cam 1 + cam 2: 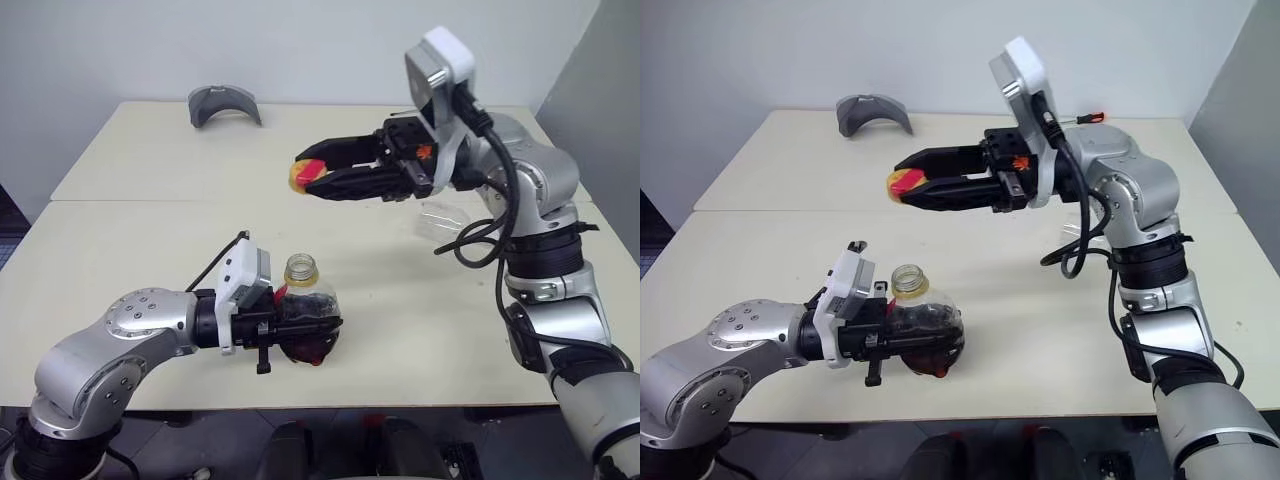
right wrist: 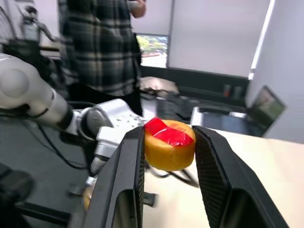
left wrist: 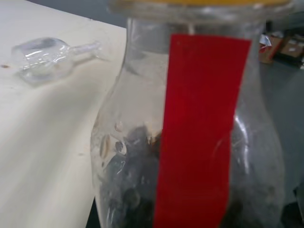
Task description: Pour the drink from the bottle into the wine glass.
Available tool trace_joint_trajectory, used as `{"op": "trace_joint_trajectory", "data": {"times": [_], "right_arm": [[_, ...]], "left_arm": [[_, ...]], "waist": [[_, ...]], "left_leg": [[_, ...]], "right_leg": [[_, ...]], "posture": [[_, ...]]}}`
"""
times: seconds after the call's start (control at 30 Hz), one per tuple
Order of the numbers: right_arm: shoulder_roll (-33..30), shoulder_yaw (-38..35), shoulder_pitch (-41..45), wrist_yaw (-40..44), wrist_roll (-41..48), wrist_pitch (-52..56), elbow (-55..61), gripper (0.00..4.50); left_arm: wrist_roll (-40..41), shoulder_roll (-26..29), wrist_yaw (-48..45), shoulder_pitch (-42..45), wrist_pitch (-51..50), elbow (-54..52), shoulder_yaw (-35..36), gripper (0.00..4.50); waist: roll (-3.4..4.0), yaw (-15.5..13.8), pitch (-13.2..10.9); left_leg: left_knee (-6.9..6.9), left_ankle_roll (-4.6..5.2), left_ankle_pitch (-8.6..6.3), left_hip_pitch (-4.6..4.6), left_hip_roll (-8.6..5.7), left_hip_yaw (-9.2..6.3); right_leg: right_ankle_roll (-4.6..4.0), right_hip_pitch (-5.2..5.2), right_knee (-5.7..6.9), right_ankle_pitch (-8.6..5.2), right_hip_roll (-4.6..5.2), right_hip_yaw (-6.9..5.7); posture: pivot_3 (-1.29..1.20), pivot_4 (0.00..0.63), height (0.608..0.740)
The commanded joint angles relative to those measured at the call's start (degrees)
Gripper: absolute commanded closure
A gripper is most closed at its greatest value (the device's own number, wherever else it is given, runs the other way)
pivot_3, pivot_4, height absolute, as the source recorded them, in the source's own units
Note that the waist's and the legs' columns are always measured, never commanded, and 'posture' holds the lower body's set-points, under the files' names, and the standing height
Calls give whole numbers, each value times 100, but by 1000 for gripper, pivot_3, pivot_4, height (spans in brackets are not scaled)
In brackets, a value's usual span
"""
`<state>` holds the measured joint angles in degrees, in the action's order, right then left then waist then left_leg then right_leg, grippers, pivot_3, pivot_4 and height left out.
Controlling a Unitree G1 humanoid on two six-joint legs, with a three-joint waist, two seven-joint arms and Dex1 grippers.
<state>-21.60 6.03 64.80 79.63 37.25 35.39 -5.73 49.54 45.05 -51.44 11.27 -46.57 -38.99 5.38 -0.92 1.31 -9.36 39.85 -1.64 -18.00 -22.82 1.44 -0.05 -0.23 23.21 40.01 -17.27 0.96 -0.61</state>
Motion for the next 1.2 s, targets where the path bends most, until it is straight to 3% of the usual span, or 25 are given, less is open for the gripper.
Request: {"op": "trace_joint_trajectory", "data": {"times": [0.03,0.2,0.33,0.5,0.63,0.8,1.0,1.2], "right_arm": [[-42,-47,149,91,87,-56,288,3295],[-172,-212,-130,-324,71,112,481,3295],[-612,-481,-878,-852,145,513,970,3295],[-1109,-1154,-2941,-2005,471,1225,2412,3295],[-756,-1409,-4396,-3236,521,1336,3498,3295],[103,-768,-5405,-5428,-1010,904,4063,3295],[823,-330,-5748,-6959,-2476,86,3460,3295],[1320,-544,-5674,-7537,-2903,-602,2530,3295]], "left_arm": [[156,21,2,131,121,-179,53,3448],[100,-22,155,217,130,-43,97,3448],[102,-15,367,109,133,-19,287,3448],[227,-66,686,-381,121,-238,532,3448],[168,-289,1043,-502,208,-244,444,3448],[-382,-430,1026,-649,577,-209,41,3448],[-595,-518,1003,-332,741,32,-191,3448],[-822,-410,824,-167,880,80,-345,3448]], "waist": [[0,18,0],[0,28,0],[-2,-12,1],[-3,-90,1],[0,-91,0],[0,-78,1],[-1,-98,1],[-1,-94,2]], "left_leg": [[-1,0,0,1,3,0],[-1,-1,0,-2,4,1],[0,0,0,-4,2,-1],[-3,0,0,-9,1,2],[-6,0,0,-1,4,3],[-7,-4,2,6,10,7],[-6,-29,16,2,6,9],[-10,-29,16,3,6,13]], "right_leg": [[0,0,0,0,-3,0],[0,1,-2,0,-5,1],[0,-1,-4,0,-2,0],[1,0,-10,-1,2,3],[1,-1,-3,-1,-1,4],[2,-2,2,-2,-16,12],[3,1,-2,-2,-16,14],[3,1,-4,-2,-18,16]], "posture": [[0,150,740],[0,150,740],[0,150,740],[0,150,740],[0,150,740],[0,150,740],[0,150,740],[0,150,740]]}}
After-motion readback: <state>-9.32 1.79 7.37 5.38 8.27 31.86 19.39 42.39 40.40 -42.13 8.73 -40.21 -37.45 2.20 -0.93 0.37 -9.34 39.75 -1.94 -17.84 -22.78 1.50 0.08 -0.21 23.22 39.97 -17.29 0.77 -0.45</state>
